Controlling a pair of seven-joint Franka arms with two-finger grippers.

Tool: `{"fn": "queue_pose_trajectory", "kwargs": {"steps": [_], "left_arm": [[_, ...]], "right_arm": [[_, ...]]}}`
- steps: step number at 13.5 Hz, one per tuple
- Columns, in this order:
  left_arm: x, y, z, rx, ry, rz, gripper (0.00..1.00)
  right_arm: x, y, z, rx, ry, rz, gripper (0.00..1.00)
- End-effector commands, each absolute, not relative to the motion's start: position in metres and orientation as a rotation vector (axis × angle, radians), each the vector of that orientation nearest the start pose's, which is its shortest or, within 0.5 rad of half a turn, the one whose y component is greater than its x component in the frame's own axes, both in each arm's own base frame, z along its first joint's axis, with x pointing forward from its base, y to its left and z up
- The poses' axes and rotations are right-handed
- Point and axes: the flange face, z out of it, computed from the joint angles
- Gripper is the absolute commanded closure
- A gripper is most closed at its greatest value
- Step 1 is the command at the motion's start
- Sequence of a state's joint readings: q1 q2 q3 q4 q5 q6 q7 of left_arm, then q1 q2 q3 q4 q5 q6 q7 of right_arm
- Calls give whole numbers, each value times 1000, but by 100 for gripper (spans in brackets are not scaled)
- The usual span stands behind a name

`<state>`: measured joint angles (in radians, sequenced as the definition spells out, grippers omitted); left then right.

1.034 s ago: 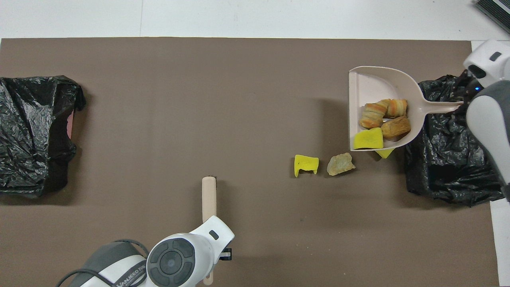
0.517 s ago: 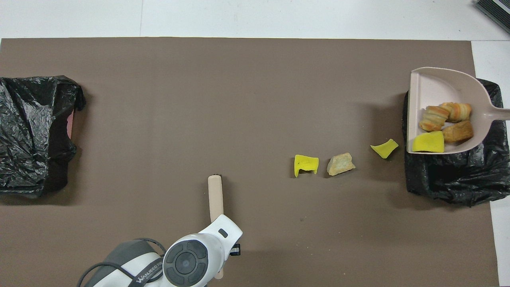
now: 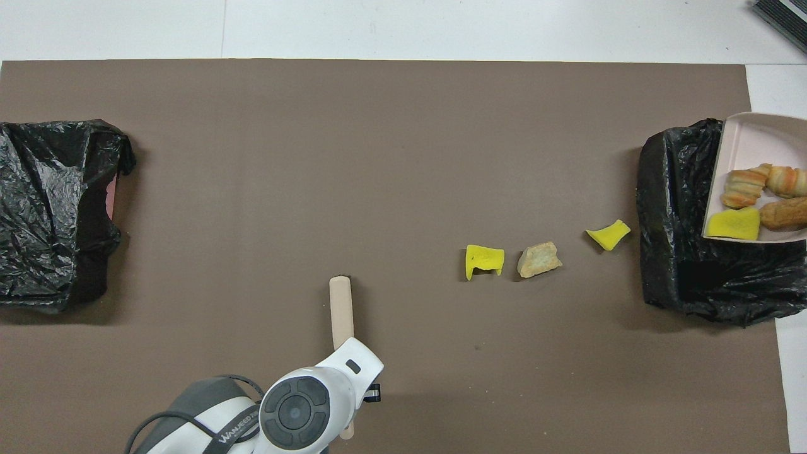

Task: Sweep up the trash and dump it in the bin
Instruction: 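Carry the loaded dustpan to the bin with the right gripper, then tilt the dustpan over the bin with the right gripper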

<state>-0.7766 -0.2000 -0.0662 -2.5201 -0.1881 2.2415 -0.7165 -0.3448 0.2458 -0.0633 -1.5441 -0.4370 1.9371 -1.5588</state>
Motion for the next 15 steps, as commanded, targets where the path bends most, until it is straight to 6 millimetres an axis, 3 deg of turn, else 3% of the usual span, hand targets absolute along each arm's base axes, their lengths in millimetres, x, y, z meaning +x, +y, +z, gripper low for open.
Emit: {"fn": "queue_pose_trajectory", "kwargs": {"steps": [1, 2, 3, 4, 5, 6, 9, 10, 12, 15], "left_arm": [[286, -326, 339, -3187, 19, 223, 82], [286, -325, 338, -3186, 68, 225, 74], [290, -322, 337, -3184, 57, 232, 57], [294, -320, 338, -3181, 56, 240, 19], [297, -321, 338, -3179, 58, 242, 0], [308, -319, 345, -3195, 29, 225, 0], [372, -286, 388, -3243, -87, 148, 0], [398, -267, 408, -3257, -116, 123, 0], [429, -232, 439, -3235, -61, 77, 0], [463, -162, 456, -3201, 17, 17, 0]], "right_arm": [[593, -276, 539, -2825, -2095, 645, 100], [595, -269, 540, -2823, -2101, 709, 100], [599, -255, 538, -2811, -2105, 766, 100], [600, -247, 537, -2818, -2082, 840, 100], [602, -237, 538, -2834, -2070, 913, 100], [606, -227, 542, -2840, -2098, 979, 100], [617, -205, 549, -2841, -2198, 1134, 100], [618, -203, 551, -2849, -2206, 1157, 100], [621, -197, 558, -2854, -2238, 1197, 100], [624, -197, 570, -2825, -2303, 1189, 100]]}}
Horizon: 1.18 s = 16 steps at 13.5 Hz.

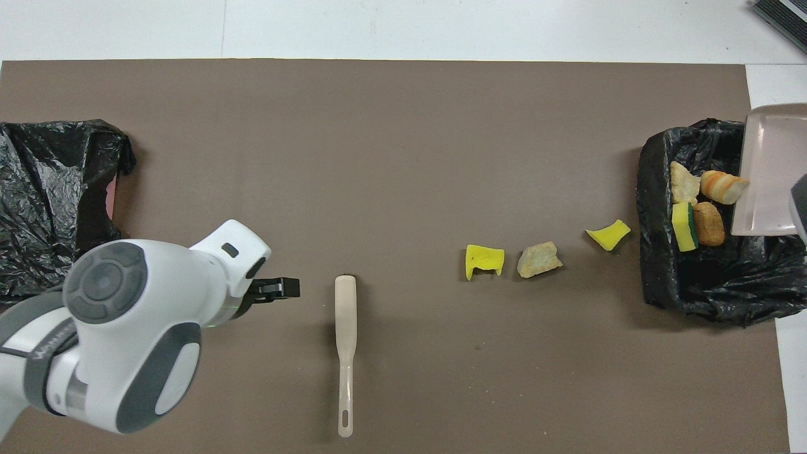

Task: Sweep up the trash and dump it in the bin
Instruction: 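Tilt the dustpan over the bin with the right gripper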

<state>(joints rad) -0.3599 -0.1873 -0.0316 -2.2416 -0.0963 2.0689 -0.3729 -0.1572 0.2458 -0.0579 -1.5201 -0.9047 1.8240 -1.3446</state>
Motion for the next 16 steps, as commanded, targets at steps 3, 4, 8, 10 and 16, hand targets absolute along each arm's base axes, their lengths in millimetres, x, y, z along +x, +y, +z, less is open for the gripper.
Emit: {"fn": "queue_pose_trajectory", "kwargs": {"steps": [3, 4, 8, 10, 16], "left_arm": [[490, -99, 475, -3205, 28, -20, 0], [494, -83, 481, -3203, 63, -18, 0], [512, -43, 522, -3141, 138, 46, 0], [523, -25, 539, -3144, 114, 3, 0], [526, -5, 614, -3149, 74, 7, 0]], "right_arm": [[627, -196, 586, 1748, 1529, -760, 100], [632, -193, 598, 1700, 1565, -735, 100], [631, -184, 601, 1775, 1661, -606, 100], [626, -187, 596, 1881, 1747, -500, 100], [616, -188, 598, 2078, 1881, -177, 100]]}}
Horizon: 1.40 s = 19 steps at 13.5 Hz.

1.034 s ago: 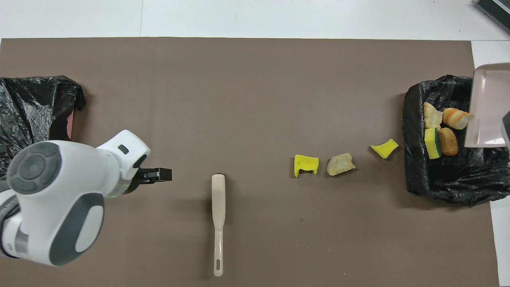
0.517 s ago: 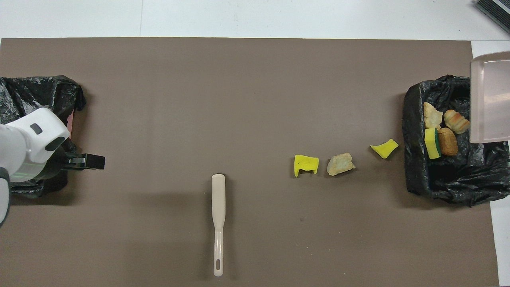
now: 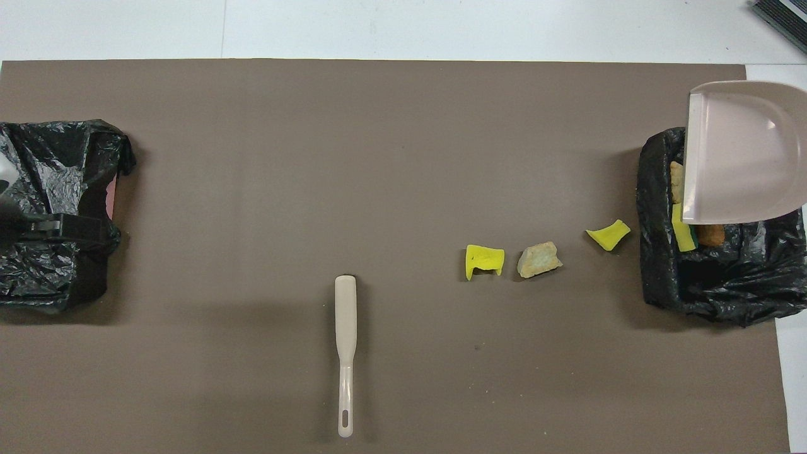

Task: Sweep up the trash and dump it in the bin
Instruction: 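Tilt the dustpan over the bin with the right gripper, then bring the empty dustpan back to the table center with the right gripper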

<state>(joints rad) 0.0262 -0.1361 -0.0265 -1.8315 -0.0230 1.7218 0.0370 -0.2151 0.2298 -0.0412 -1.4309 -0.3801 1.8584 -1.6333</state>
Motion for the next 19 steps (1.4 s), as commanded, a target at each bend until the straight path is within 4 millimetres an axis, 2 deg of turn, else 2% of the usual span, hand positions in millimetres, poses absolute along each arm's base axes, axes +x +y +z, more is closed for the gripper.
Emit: {"fn": "queue_pose_trajectory", "kwargs": {"steps": [1, 2, 4, 5, 7, 9, 10, 11, 12, 13, 15, 17, 18, 19], "left_arm": [[523, -6, 629, -3145, 77, 24, 0], [520, -8, 641, -3146, 77, 15, 0], [517, -9, 658, -3153, 79, -12, 0], [517, -8, 662, -3150, 76, -27, 0], [520, -4, 662, -3156, 72, -58, 0], [527, -3, 654, -3155, 65, -1, 0], [528, -5, 659, -3153, 69, -34, 0], [524, -6, 656, -3155, 86, -27, 0], [525, -9, 655, -3156, 93, -41, 0], [530, -12, 659, -3157, 76, -92, 0], [525, -15, 663, -3158, 84, -82, 0], [524, -17, 667, -3158, 89, -77, 0], [521, -15, 667, -3160, 102, -78, 0], [520, -15, 667, -3160, 104, -80, 0]], "right_arm": [[615, -182, 601, -2559, -2318, 151, 100], [613, -173, 605, -2543, -2322, 114, 100], [613, -152, 599, -2490, -2311, 72, 100], [613, -131, 592, -2451, -2314, 45, 100], [610, -95, 586, -2448, -2260, -7, 100], [608, -53, 581, -2505, -2163, -12, 100], [602, -34, 579, -2593, -2035, -14, 100], [596, -17, 576, -2681, -1898, -6, 100], [593, 7, 575, -2748, -1791, -14, 100], [591, 23, 575, -2824, -1657, -20, 100], [587, 60, 578, -2931, -1422, -67, 100], [588, 78, 571, -3030, -1038, -91, 100], [585, 92, 572, -3056, -925, -98, 100], [583, 115, 570, -3069, -857, -103, 100]]}}
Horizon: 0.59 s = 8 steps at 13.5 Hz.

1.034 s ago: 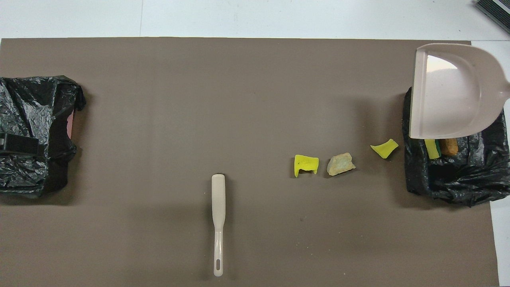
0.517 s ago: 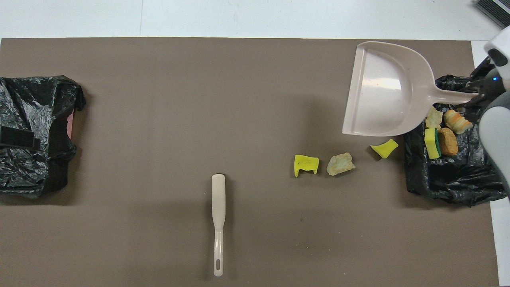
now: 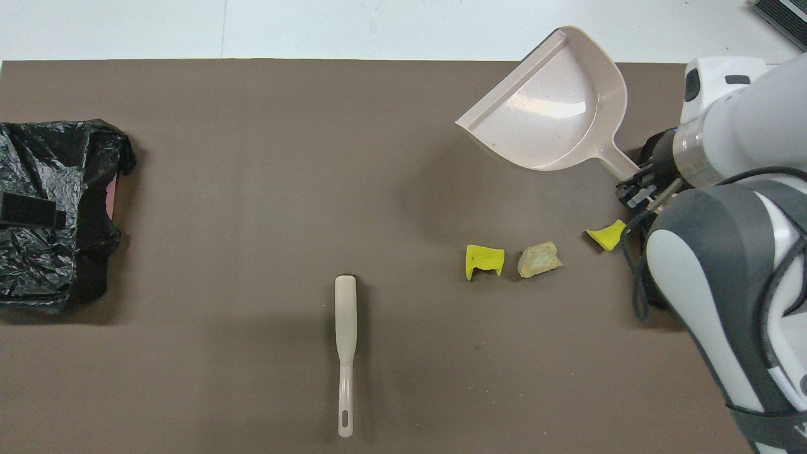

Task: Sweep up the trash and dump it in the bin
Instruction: 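Bring the empty dustpan back to the table center with the right gripper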

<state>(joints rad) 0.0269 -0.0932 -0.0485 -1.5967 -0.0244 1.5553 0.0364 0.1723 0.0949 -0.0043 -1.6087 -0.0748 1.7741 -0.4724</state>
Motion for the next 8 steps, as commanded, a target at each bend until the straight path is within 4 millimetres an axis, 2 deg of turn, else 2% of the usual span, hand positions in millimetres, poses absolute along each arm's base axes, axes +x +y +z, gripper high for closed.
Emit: {"fn": "queue_pose_trajectory", "kwargs": {"steps": [1, 3, 4, 5, 7, 8], "left_arm": [[520, -14, 668, -3159, 92, -90, 0], [521, -14, 669, -3159, 89, -97, 0], [521, -12, 669, -3157, 75, -97, 0], [521, -10, 669, -3158, 67, -97, 0], [520, -15, 669, -3159, 84, -85, 0], [519, -17, 667, -3159, 92, -78, 0]], "right_arm": [[584, 123, 564, -3093, -755, -94, 100], [583, 158, 555, -3102, -648, -96, 100], [582, 165, 555, -3106, -595, -98, 100], [579, 181, 560, -3083, -535, -111, 100], [587, 198, 549, -3045, -435, -72, 100], [589, 214, 542, -3045, -401, -53, 100]]}}
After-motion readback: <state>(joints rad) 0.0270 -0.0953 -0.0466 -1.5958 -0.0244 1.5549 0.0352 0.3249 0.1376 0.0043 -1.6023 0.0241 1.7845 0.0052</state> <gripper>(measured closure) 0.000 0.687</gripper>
